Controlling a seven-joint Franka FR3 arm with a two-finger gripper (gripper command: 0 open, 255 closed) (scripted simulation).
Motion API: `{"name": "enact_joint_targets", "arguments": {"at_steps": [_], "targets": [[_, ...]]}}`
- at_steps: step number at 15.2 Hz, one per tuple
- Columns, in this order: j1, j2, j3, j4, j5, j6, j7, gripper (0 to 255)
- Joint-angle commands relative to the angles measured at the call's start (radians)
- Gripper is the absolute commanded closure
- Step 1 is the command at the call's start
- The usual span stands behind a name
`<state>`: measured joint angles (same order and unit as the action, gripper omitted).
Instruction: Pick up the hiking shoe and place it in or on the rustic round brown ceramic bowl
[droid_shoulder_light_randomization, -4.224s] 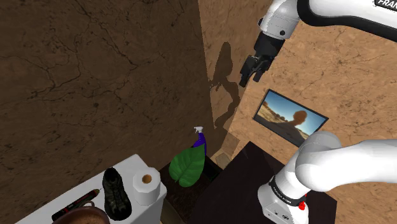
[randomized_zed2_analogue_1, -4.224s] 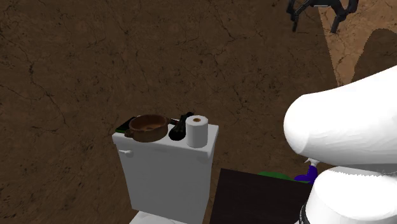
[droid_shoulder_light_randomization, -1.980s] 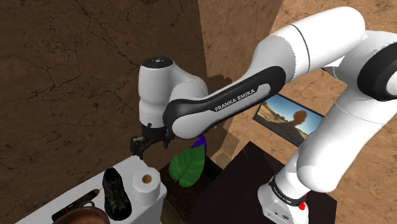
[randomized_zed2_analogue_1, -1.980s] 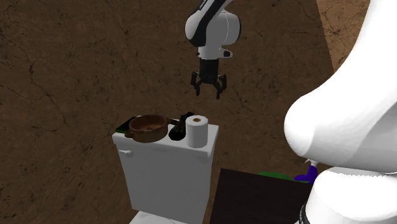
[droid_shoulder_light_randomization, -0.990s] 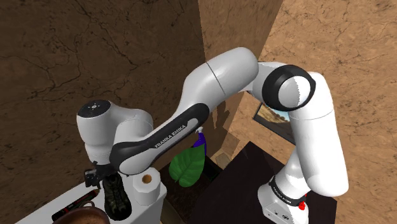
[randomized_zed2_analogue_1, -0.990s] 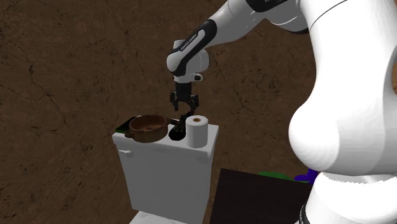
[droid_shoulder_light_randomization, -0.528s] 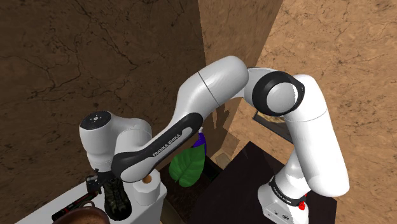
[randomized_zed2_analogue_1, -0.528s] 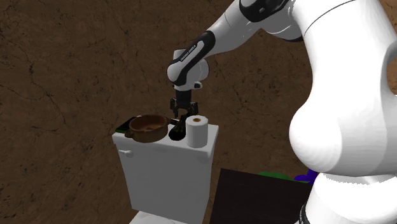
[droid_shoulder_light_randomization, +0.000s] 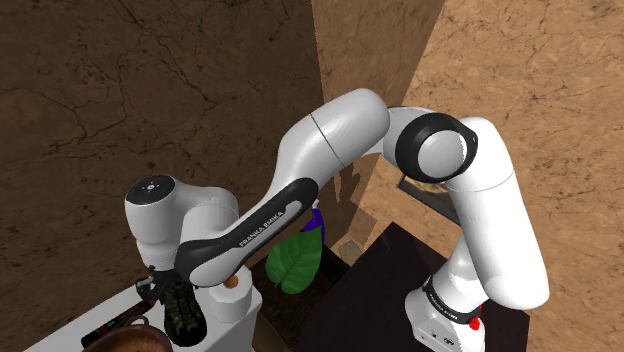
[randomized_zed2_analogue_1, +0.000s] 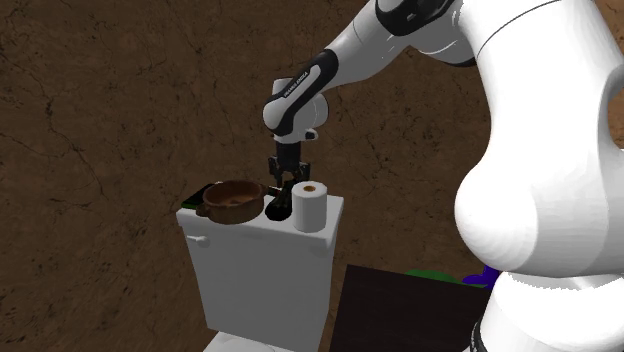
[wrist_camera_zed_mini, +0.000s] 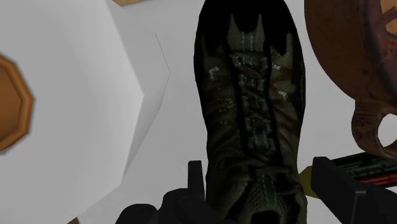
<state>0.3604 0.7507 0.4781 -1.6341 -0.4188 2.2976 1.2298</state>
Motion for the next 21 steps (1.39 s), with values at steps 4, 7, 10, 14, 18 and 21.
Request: {"name": "enact_joint_targets", "arguments": {"at_steps": [4, 7, 10, 14, 18, 21], "targets": [[0.0, 0.0, 0.0, -0.001, 0.0, 0.0, 0.0, 255], [0.0, 0.0, 0.0, -0.001, 0.0, 0.0, 0.0, 255], [-0.003, -0.008, 0.004, -0.001, 0.004, -0.008, -0.002, 255], [-0.012, -0.042, 0.018, -0.001, 0.021, -0.041, -0.011, 255], [-0.021, -0.075, 0.032, 0.002, 0.037, -0.075, -0.02, 255], [-0.028, -0.098, 0.042, 0.007, 0.05, -0.102, -0.027, 255]]}}
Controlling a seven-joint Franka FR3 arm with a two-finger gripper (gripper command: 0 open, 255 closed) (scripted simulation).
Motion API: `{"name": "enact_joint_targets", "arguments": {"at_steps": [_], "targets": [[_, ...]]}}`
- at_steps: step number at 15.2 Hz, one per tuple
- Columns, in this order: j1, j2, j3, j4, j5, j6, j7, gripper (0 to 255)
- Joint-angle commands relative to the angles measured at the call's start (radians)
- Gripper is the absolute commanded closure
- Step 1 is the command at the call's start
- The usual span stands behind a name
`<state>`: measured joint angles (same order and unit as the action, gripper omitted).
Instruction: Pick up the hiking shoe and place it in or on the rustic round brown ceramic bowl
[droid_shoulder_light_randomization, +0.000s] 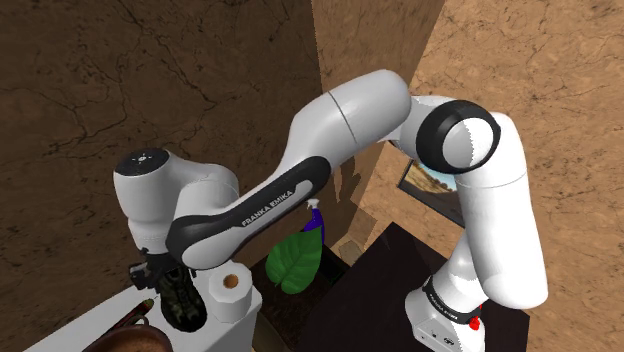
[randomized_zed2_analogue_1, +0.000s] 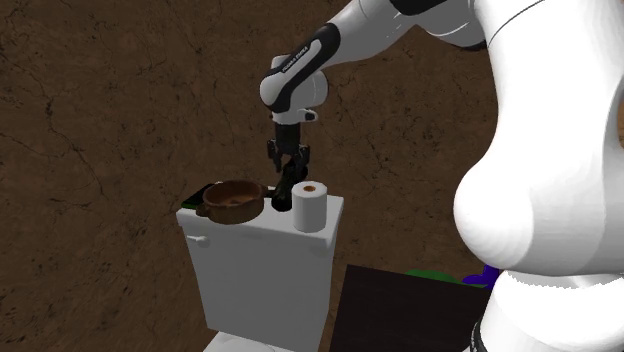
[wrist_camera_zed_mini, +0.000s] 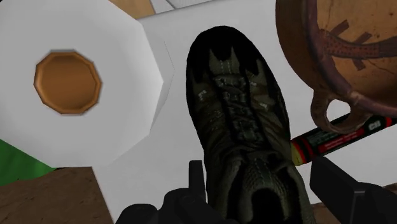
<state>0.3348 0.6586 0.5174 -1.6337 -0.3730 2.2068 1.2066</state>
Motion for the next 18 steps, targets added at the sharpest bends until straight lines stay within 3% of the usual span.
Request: {"name": "enact_joint_targets", "arguments": {"at_steps": [1, 17, 18], "targets": [[-0.004, -0.013, 0.006, 0.009, 0.008, -0.02, -0.006, 255], [-0.025, -0.112, 0.047, 0.077, 0.068, -0.177, -0.042, 255], [-0.002, -0.099, 0.048, 0.103, 0.063, -0.193, -0.023, 255]]}}
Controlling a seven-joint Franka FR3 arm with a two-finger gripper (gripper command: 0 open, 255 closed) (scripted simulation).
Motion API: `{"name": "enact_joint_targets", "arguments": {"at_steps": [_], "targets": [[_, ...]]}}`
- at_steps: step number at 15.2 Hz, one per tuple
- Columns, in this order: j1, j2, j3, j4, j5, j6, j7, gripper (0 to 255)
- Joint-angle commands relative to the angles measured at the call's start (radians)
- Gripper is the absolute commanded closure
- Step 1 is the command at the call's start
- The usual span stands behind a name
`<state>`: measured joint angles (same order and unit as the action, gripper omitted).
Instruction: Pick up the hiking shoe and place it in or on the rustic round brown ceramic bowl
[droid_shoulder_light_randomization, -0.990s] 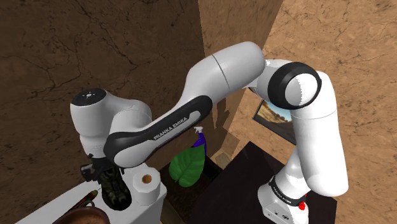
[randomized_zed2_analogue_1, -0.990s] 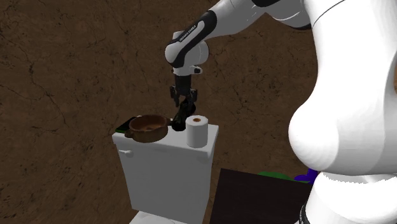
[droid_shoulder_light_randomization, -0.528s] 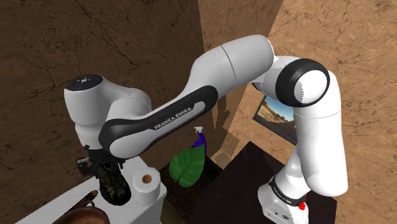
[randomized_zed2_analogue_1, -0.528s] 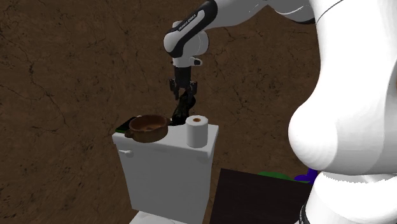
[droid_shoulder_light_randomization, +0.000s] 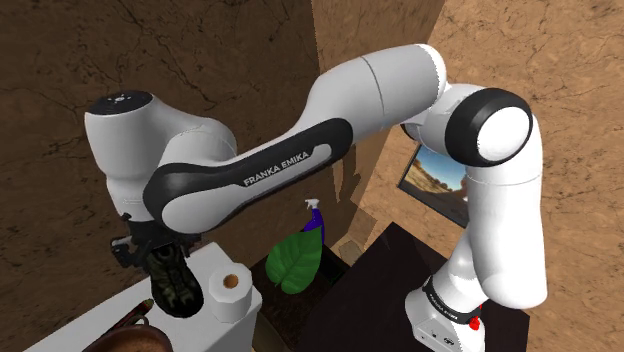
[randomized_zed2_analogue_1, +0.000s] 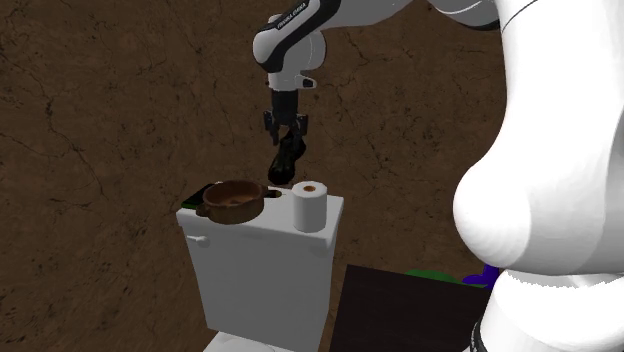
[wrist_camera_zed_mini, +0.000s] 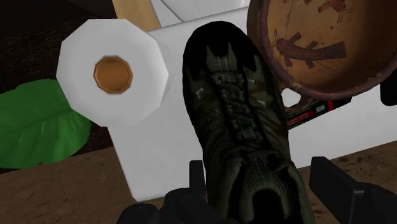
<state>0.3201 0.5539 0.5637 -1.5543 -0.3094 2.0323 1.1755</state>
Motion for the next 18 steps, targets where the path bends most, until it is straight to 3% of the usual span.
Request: {"name": "enact_joint_targets", "arguments": {"at_steps": [1, 7, 12, 18], "targets": [[0.036, 0.019, 0.003, 0.052, -0.006, -0.034, 0.026, 255], [0.189, 0.124, 0.0, 0.269, -0.043, -0.15, 0.122, 255], [0.349, 0.261, -0.018, 0.55, -0.079, -0.287, 0.178, 255], [0.343, 0.272, -0.022, 0.502, -0.086, -0.23, 0.188, 255]]}}
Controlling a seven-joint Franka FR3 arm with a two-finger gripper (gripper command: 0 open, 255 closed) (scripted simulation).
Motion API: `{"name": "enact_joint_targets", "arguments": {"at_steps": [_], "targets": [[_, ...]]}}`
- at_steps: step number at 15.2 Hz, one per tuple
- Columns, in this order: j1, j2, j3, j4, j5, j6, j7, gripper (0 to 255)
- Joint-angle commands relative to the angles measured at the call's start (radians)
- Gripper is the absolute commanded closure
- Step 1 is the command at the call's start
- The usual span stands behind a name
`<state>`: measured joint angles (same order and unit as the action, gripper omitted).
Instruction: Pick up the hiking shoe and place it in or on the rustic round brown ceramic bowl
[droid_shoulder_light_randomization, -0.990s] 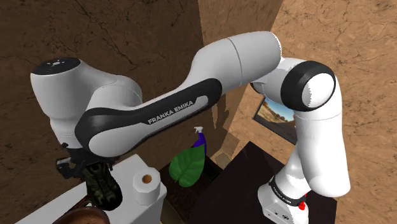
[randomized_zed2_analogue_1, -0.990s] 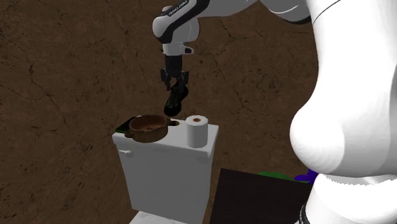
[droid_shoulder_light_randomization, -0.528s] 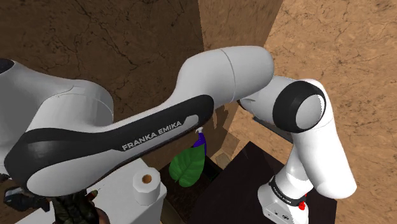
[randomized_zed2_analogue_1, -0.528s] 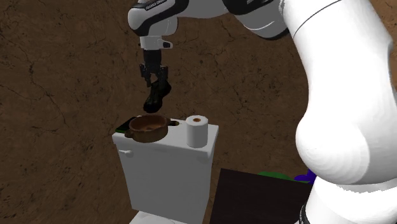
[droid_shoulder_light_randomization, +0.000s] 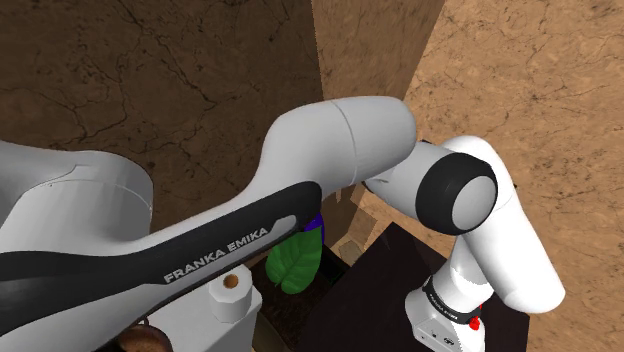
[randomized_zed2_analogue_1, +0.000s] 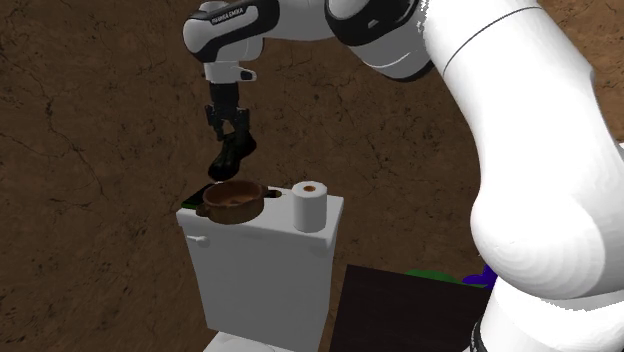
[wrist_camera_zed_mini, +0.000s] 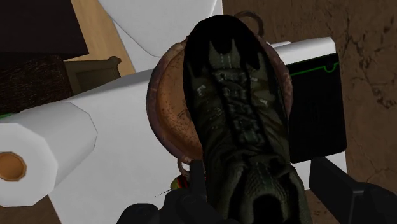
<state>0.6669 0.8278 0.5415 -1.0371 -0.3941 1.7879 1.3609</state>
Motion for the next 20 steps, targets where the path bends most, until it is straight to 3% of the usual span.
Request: {"name": "enact_joint_targets", "arguments": {"at_steps": [1, 16, 20], "targets": [[-0.005, 0.0, -0.001, -0.026, -0.002, 0.027, 0.005, 255], [-0.018, 0.058, -0.021, -0.136, -0.031, 0.185, 0.028, 255], [-0.018, 0.058, -0.021, -0.136, -0.031, 0.185, 0.028, 255]]}}
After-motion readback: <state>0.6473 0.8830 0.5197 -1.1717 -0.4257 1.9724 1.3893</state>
